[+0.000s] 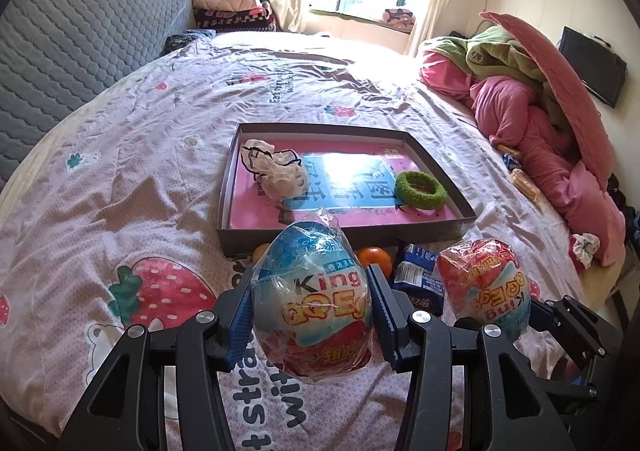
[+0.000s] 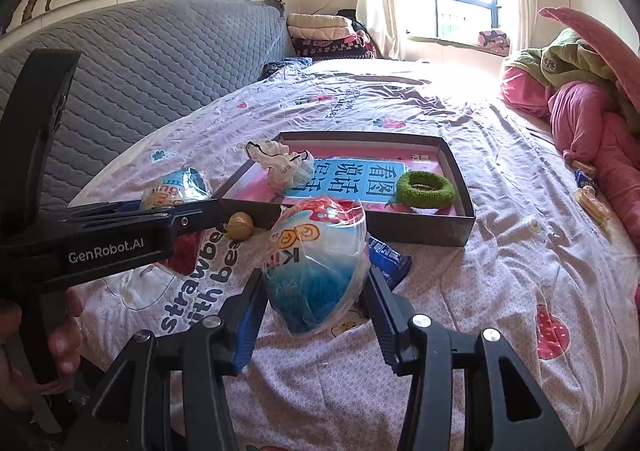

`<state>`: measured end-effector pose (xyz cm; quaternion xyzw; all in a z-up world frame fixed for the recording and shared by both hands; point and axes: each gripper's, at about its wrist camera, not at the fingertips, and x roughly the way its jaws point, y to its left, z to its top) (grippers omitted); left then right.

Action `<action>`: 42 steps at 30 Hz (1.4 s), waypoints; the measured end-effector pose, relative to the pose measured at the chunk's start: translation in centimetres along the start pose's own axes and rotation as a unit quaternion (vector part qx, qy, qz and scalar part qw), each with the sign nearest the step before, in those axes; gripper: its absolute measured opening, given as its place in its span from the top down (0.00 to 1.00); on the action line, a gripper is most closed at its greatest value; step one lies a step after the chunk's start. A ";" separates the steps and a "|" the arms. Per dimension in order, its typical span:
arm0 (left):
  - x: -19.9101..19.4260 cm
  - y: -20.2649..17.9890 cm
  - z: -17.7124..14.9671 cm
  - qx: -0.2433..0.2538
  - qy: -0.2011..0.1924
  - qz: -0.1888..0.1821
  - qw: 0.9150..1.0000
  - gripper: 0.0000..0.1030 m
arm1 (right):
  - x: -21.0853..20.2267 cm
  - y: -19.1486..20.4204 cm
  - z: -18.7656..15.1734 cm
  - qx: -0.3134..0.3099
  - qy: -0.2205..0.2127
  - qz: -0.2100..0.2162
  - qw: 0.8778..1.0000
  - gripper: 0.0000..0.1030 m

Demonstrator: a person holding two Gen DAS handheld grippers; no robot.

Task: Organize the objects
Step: 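Grasp a second Kinder Joy egg with the right tool while the left tool holds its egg, then carry both held eggs over the tray with both tools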

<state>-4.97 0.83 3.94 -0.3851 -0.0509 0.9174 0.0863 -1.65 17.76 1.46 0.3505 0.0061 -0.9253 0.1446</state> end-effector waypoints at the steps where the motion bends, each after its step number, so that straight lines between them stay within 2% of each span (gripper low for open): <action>1: -0.3 -0.1 0.1 0.001 -0.004 0.000 1.000 0.48 | -0.2 0.0 0.1 0.000 -0.003 -0.001 1.000 0.52; 8: -1.6 -0.7 0.9 0.008 -0.025 0.003 1.000 0.48 | -1.1 -0.4 0.7 -0.005 -0.021 -0.009 1.000 0.52; 19: -1.6 -1.8 1.6 0.023 -0.029 -0.004 0.999 0.48 | -1.4 -1.3 2.1 0.000 -0.038 -0.017 0.999 0.52; 33: 1.2 -2.4 3.3 0.030 -0.024 -0.004 0.999 0.48 | 0.2 -2.6 4.5 -0.008 -0.045 -0.030 0.999 0.52; 42: 3.8 -1.3 4.6 0.018 -0.017 -0.004 1.000 0.48 | 2.0 -3.9 5.8 -0.009 -0.039 -0.041 0.998 0.52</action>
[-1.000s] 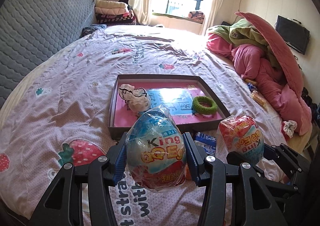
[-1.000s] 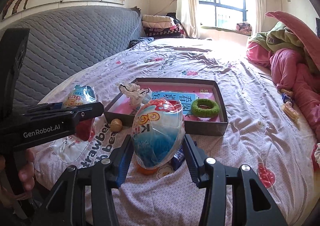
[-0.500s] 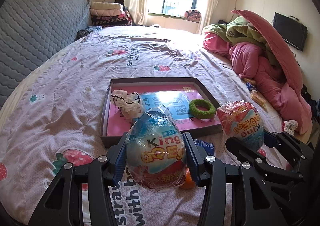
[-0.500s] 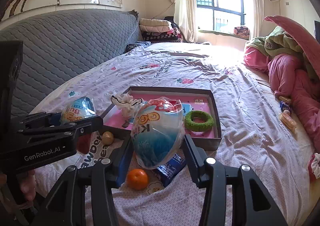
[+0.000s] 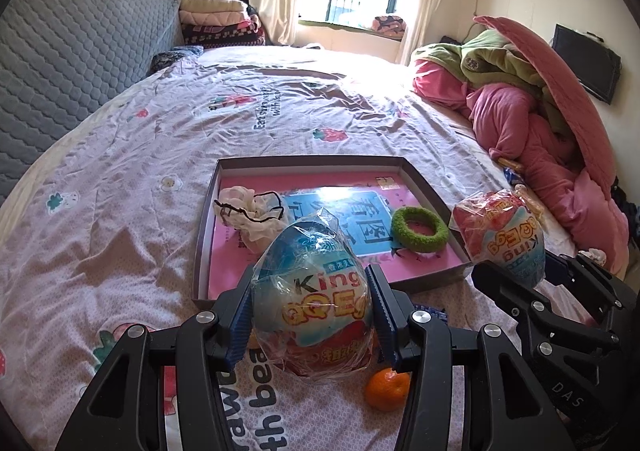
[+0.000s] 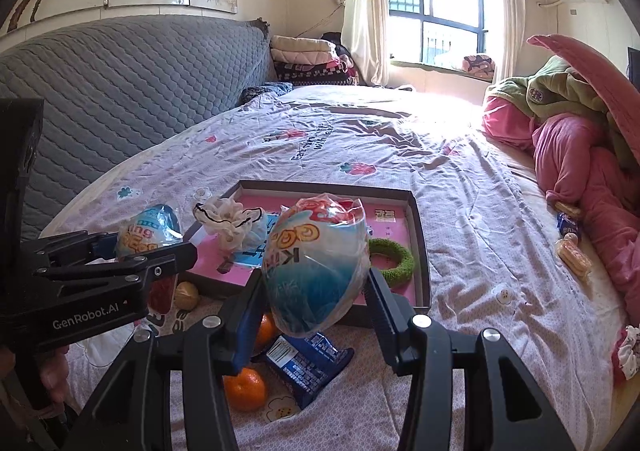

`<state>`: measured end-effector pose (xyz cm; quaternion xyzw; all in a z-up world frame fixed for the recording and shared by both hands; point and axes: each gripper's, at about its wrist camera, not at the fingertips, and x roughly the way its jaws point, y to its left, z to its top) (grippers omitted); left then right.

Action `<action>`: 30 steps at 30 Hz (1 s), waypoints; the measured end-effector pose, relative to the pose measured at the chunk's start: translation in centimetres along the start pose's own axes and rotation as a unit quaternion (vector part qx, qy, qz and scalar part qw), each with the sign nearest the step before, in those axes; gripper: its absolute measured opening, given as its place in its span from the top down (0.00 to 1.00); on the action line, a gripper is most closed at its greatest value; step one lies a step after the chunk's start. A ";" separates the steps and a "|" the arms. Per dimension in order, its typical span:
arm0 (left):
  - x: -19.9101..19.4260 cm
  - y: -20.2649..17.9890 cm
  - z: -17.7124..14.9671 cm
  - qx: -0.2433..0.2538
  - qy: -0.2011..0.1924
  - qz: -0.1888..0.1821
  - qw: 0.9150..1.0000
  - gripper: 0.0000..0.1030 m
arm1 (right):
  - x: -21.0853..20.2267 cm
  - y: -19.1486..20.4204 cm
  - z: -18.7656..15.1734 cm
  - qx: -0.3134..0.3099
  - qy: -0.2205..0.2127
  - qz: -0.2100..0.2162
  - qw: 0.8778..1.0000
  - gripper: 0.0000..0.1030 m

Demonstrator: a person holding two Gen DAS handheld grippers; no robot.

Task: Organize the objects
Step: 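Carry both held eggs over the tray with both tools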

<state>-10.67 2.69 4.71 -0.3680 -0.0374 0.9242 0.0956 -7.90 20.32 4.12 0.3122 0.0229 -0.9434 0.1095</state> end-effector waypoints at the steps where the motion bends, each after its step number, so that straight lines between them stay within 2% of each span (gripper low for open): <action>1: 0.3 0.2 0.2 -0.002 0.000 0.001 1.000 0.48 | 0.3 -0.2 0.1 0.002 0.002 0.000 1.000 0.52; 14: 3.3 2.6 2.6 -0.015 0.012 0.016 1.000 0.48 | 3.2 -1.2 1.0 0.004 0.018 -0.007 1.000 0.52; 30: 8.5 2.5 1.9 -0.014 0.035 0.021 0.999 0.48 | 8.3 -0.8 0.9 -0.005 0.050 0.001 0.999 0.52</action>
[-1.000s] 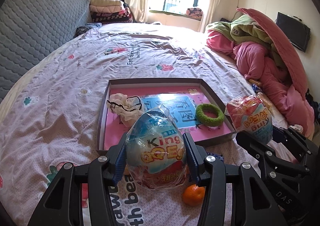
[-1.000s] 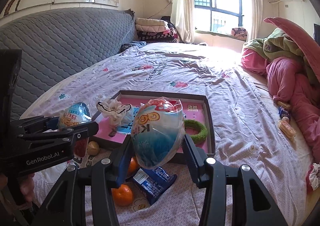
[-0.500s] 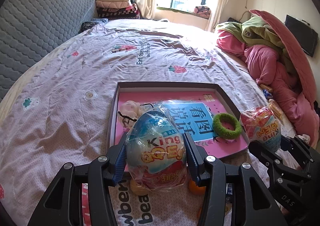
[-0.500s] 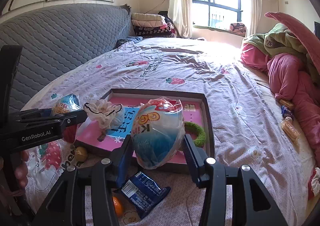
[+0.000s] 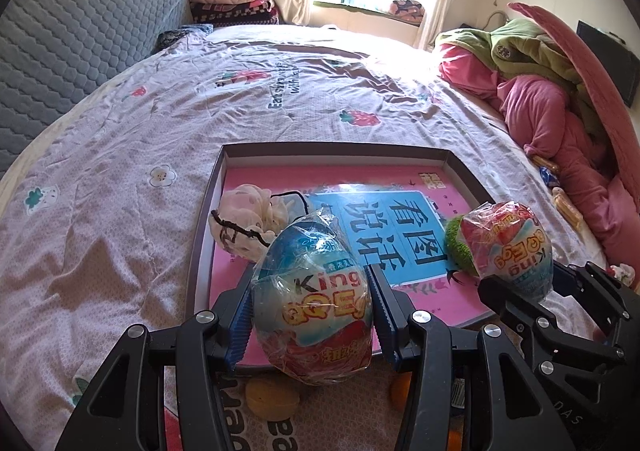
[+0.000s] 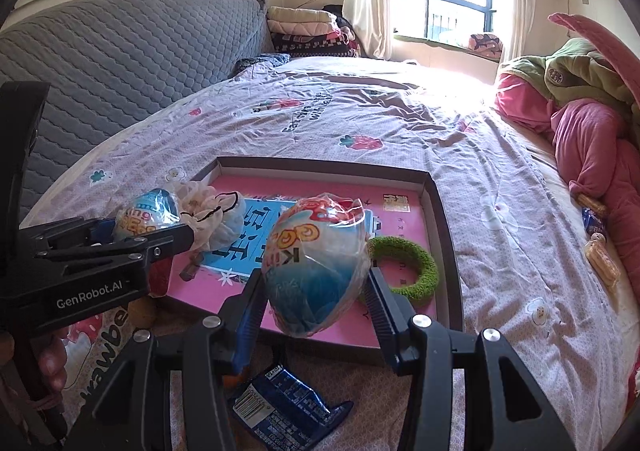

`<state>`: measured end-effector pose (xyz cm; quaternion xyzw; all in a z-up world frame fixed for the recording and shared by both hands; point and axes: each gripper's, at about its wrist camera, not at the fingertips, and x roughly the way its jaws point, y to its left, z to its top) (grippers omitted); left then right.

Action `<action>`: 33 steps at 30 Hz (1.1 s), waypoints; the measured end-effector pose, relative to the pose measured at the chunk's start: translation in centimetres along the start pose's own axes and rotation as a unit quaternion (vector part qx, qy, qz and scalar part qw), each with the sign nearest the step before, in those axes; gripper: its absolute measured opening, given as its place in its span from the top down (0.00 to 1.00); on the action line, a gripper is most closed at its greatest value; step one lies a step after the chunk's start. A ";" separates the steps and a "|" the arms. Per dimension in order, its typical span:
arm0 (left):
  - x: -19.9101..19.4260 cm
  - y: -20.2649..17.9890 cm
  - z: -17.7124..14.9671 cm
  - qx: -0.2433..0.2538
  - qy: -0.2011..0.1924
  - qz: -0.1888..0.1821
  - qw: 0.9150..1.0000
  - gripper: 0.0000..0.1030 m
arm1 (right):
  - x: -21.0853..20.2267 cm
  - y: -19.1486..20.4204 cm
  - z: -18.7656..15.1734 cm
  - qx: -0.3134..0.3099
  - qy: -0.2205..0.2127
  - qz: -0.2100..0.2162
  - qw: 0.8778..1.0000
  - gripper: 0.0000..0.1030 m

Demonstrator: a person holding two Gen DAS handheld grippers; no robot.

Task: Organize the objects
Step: 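Carry both held eggs over the tray with both tools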

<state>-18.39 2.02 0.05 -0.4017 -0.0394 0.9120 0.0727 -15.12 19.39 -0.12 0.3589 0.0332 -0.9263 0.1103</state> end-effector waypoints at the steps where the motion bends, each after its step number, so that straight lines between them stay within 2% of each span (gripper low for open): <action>1: 0.2 0.0 -0.1 0.000 0.002 0.001 1.000 0.48 | 0.3 0.0 0.0 -0.001 0.002 0.000 1.000 0.52; 6: 1.0 -0.2 -0.1 0.006 -0.001 0.000 1.000 0.48 | 1.4 0.2 -0.1 -0.004 0.013 -0.004 1.000 0.52; 23: 3.7 -0.3 -0.1 0.009 0.036 0.008 0.999 0.48 | 4.3 -0.5 -0.5 0.000 0.057 -0.014 0.998 0.52; 33: 4.6 -0.2 -0.5 0.013 0.047 0.021 0.999 0.48 | 5.0 -0.3 -0.7 -0.004 0.064 -0.013 0.998 0.52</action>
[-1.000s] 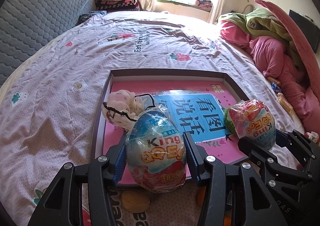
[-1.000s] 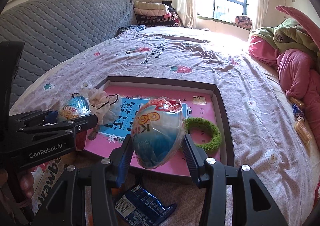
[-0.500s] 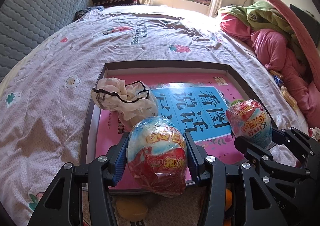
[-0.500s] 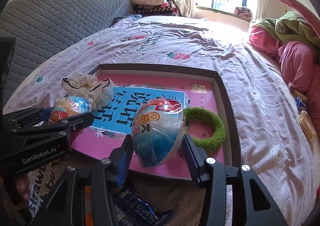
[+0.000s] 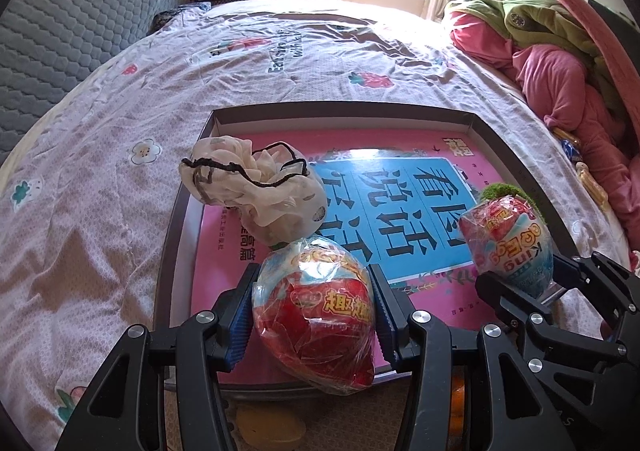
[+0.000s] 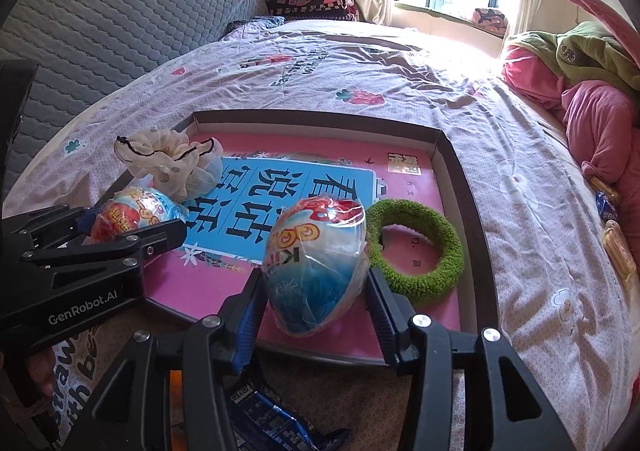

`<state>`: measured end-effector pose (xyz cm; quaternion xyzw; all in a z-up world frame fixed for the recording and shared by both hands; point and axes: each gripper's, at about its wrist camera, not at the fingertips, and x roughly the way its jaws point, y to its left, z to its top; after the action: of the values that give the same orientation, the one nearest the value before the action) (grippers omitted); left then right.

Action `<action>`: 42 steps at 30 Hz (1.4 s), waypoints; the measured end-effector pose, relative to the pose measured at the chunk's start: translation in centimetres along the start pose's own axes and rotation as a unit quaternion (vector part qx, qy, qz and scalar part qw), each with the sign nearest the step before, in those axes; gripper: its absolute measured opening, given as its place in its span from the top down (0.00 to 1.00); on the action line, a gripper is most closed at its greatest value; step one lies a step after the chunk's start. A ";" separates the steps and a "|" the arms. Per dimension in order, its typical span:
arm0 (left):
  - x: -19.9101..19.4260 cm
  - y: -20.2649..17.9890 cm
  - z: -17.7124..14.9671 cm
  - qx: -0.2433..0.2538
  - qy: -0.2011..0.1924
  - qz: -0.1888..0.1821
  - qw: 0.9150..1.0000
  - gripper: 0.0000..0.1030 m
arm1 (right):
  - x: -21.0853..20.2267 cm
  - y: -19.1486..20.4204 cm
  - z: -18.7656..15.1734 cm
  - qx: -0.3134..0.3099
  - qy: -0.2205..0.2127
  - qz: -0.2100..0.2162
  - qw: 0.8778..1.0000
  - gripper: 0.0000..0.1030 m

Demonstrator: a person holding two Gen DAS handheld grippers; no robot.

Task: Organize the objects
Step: 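Carry both held eggs over the tray with both tools, then open the right tool to release its egg while the left tool releases its egg in the tray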

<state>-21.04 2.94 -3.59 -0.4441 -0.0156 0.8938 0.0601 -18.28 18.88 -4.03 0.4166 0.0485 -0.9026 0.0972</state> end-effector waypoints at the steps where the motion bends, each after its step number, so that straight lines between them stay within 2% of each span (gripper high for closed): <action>1: 0.1 0.1 0.0 -0.001 0.001 0.000 1.000 0.48 | 0.0 0.0 0.0 0.002 -0.001 0.001 1.000 0.52; 21: 0.1 0.7 -0.2 -0.018 0.009 -0.017 1.000 0.48 | 0.3 -0.7 0.1 0.024 0.010 0.003 1.000 0.51; 27: 0.0 1.0 -0.3 -0.028 0.014 -0.031 0.999 0.48 | -0.1 -0.9 -0.1 0.032 0.012 0.009 0.999 0.44; 31: -0.2 0.9 -0.3 -0.025 0.012 -0.022 0.999 0.43 | -0.5 -1.0 -0.2 0.036 0.012 0.011 0.999 0.41; 38: -1.0 0.9 -0.2 -0.028 0.001 -0.023 0.999 0.41 | -1.2 -1.0 -0.3 0.041 0.009 0.012 0.999 0.40; 42: -1.8 1.0 0.1 -0.031 -0.008 -0.022 0.999 0.35 | -1.7 -1.0 -0.3 0.043 0.005 0.011 0.999 0.40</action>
<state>-20.10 1.68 -2.21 -0.4385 -0.0531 0.8947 0.0660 -17.19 20.17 -2.92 0.4254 0.0054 -0.9006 0.0886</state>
